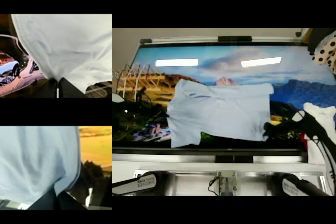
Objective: Fold the shirts.
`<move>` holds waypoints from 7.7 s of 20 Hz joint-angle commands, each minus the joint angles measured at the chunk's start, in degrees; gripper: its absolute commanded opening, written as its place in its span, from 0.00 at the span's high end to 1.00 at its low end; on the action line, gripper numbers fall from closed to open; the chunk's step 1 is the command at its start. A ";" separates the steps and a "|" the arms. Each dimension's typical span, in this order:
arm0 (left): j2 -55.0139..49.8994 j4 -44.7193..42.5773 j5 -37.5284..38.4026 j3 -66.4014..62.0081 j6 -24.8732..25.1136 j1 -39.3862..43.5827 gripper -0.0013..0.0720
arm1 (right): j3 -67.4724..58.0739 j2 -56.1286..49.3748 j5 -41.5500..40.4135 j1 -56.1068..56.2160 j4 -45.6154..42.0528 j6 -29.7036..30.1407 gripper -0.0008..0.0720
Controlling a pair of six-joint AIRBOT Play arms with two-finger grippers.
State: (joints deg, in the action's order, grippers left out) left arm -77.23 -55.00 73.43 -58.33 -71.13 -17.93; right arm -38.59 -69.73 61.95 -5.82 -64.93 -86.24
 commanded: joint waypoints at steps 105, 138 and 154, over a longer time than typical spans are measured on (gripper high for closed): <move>20.61 -5.40 0.17 33.77 -6.93 -4.79 0.28 | -39.89 -11.34 28.17 -5.88 -18.95 1.44 0.34; 19.45 -3.52 -1.33 23.12 -5.29 4.76 0.93 | -7.82 -8.37 5.92 -0.90 -1.29 4.90 0.90; -15.34 -0.37 0.74 -20.39 -6.51 5.49 0.93 | -44.13 -29.16 -5.01 2.75 -2.05 0.42 0.90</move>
State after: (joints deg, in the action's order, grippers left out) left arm -85.80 -55.86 74.11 -72.99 -76.42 -12.49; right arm -77.65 -93.10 59.86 -4.58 -66.96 -84.55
